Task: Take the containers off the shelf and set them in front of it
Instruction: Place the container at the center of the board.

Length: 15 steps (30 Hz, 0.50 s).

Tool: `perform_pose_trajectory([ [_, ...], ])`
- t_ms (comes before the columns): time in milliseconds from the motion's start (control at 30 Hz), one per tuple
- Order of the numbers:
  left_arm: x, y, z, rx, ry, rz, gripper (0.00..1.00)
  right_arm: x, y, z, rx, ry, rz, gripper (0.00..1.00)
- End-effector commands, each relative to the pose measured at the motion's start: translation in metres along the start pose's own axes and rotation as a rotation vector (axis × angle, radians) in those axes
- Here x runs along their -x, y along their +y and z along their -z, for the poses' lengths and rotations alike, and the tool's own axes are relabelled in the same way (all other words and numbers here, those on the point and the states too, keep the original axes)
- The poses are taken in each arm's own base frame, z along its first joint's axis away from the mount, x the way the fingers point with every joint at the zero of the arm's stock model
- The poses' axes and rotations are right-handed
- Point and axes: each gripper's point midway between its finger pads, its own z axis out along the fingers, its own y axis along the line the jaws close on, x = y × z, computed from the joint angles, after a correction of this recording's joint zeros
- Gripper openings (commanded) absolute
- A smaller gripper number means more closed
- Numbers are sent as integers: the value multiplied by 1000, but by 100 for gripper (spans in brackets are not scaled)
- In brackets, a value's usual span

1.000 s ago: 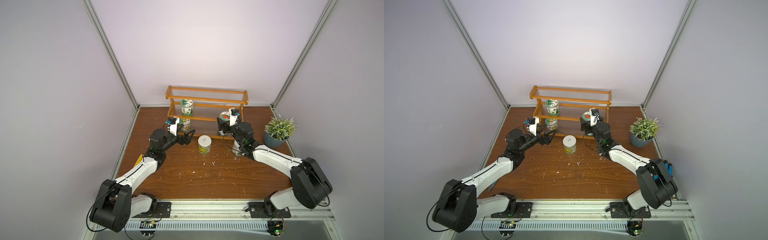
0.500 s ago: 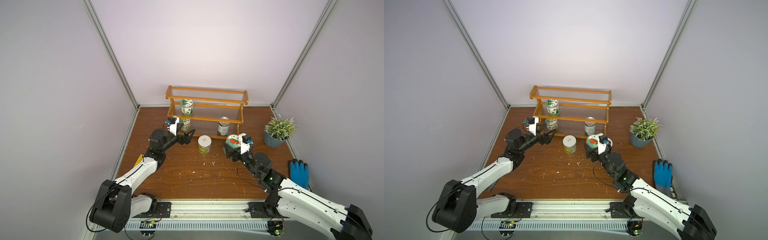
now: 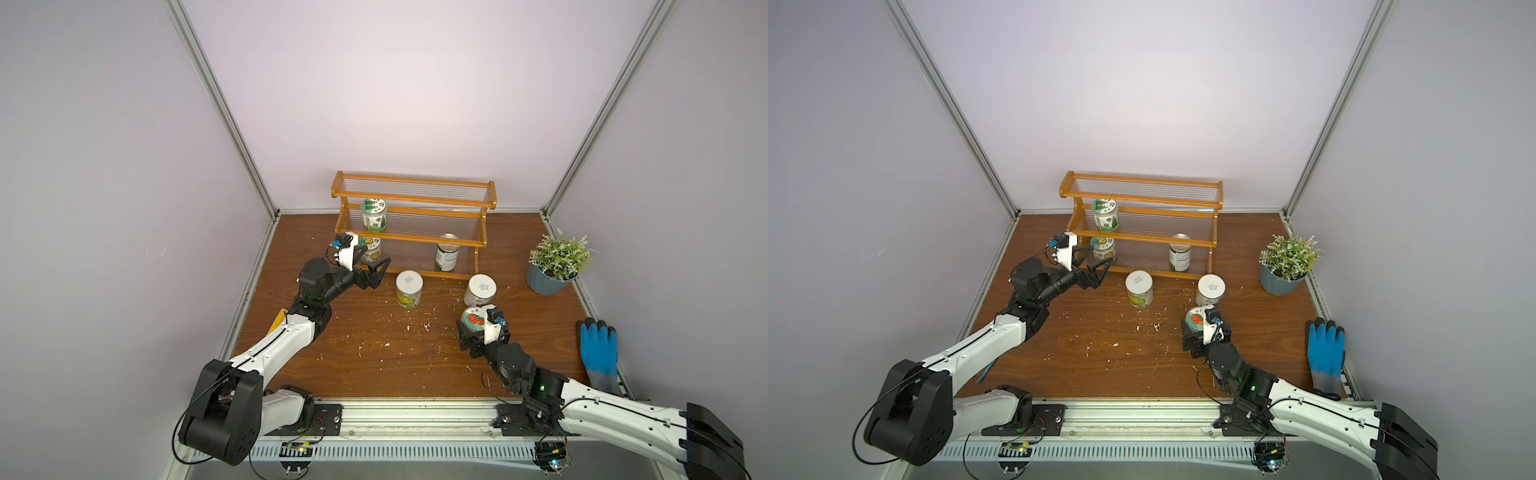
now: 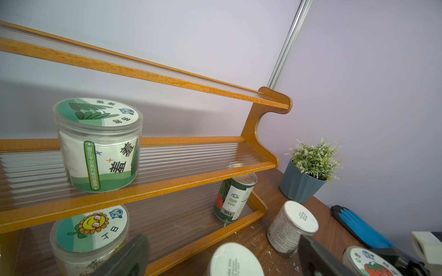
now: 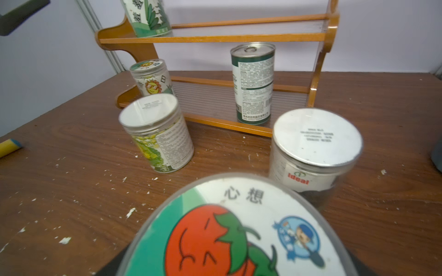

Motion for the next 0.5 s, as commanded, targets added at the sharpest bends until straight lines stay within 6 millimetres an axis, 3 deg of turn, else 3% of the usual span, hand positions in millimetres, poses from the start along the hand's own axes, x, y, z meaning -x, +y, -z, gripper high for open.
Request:
perform_pose_trajectory([
  [0, 7, -3, 4, -11, -28, -21, 100, 15, -21, 2, -121, -95, -118, 70],
  [467, 6, -1, 2, 0, -27, -24, 100, 0, -53, -11, -336, -87, -119, 76],
])
